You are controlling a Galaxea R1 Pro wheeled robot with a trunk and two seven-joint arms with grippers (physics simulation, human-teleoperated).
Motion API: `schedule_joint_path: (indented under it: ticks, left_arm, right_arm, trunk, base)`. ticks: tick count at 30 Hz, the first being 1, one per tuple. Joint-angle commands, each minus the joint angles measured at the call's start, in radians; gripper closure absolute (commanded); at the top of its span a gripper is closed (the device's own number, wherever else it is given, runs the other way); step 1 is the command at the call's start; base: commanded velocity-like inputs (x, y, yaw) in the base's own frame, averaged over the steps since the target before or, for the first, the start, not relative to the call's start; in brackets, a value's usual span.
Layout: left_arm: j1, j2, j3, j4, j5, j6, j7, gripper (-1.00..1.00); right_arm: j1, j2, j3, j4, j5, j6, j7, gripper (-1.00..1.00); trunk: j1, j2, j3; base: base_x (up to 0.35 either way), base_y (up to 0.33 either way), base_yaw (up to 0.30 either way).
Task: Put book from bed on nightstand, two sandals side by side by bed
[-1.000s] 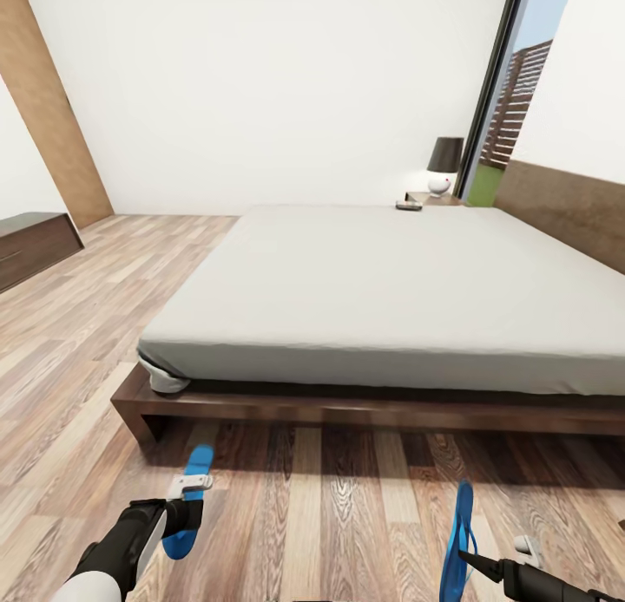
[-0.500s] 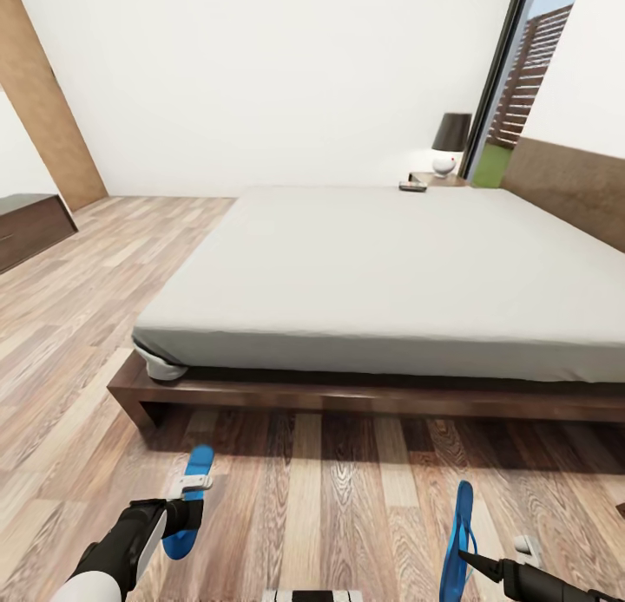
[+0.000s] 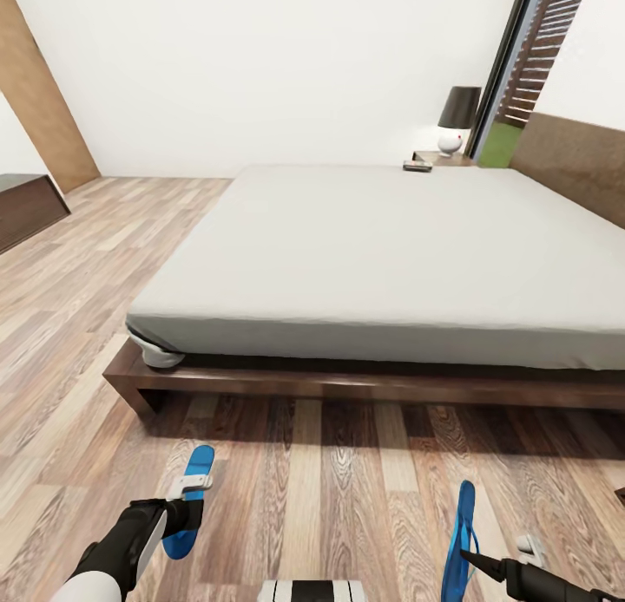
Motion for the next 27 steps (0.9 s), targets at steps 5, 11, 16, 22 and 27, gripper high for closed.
schedule_joint_path:
  ticks: [5,11,16,22,27]
  left_arm:
    - [0.0,-0.001,0.006,-0.002,-0.011,0.003,-0.01,1.0]
    - [0.0,-0.002,0.005,-0.002,-0.011,0.003,-0.01,1.0]
    - [0.0,-0.019,0.005,-0.002,-0.013,0.001,-0.009,1.0]
    - [0.0,-0.024,0.005,-0.002,-0.013,0.001,-0.009,1.0]
    - [0.0,-0.024,0.005,-0.002,-0.014,0.001,-0.009,1.0]
  right_arm:
    - [0.0,-0.004,-0.017,-0.087,-0.003,0.323,0.05,1.0]
    - [-0.002,-0.005,-0.025,-0.191,-0.006,0.397,0.048,1.0]
    - [-0.003,-0.012,-0.134,-0.211,-0.022,0.399,0.049,1.0]
    - [-0.003,-0.015,-0.179,-0.224,-0.029,0.399,0.051,1.0]
    - [-0.002,-0.014,-0.182,-0.224,-0.029,0.399,0.051,1.0]
  trunk:
    - [0.0,0.0,-0.001]
    - [0.0,0.0,-0.001]
    - [0.0,0.0,-0.001]
    - [0.002,-0.002,-0.024]
    - [0.005,-0.003,-0.043]
  base:
    - [0.0,0.0,0.0]
    - [0.0,0.0,0.0]
    - [0.0,0.0,0.0]
    - [0.0,0.0,0.0]
    - [0.0,0.0,0.0]
